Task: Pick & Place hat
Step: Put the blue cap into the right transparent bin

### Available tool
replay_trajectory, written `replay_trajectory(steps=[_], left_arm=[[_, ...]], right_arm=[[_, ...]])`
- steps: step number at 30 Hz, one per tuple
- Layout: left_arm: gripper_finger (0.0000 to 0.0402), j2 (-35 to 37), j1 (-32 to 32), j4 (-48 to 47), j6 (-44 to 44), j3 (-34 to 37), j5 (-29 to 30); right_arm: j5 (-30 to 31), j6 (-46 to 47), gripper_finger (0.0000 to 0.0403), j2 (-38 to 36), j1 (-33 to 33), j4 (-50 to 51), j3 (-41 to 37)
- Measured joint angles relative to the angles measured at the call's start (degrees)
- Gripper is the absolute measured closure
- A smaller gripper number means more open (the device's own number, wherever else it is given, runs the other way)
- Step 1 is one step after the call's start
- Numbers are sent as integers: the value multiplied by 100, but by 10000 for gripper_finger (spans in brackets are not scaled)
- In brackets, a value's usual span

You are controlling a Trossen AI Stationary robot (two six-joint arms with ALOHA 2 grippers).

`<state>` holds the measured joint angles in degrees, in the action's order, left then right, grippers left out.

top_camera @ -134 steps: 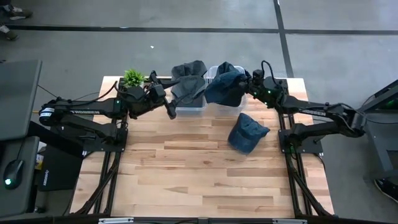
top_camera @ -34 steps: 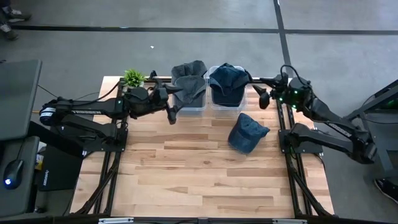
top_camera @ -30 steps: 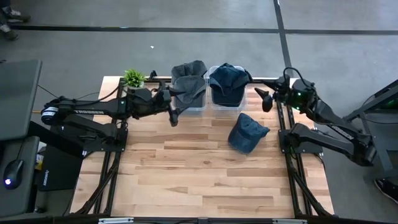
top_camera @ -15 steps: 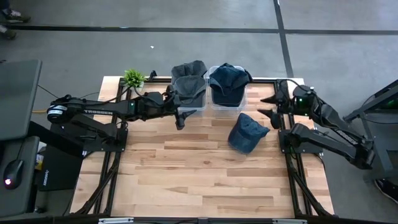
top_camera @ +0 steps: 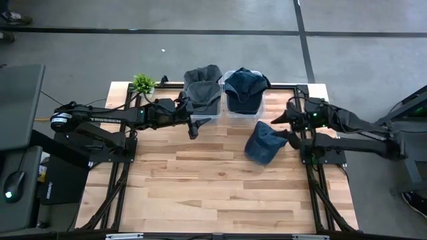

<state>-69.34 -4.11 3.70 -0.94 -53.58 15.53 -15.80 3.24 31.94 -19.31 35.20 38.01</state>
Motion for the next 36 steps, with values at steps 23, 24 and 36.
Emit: replay_trajectory(steps=[23, 24, 36], left_arm=[[113, 2, 1, -112, 90, 0, -470], [113, 11, 1, -136, 85, 0, -477], [113, 428, -1, -1166, -128, 2, -251]], right_arm=[[2218, 558, 155, 3390, 2108, 2286, 996], [2283, 353, 155, 3508, 2128, 2318, 996], [2431, 269, 155, 4065, 2120, 2460, 996]])
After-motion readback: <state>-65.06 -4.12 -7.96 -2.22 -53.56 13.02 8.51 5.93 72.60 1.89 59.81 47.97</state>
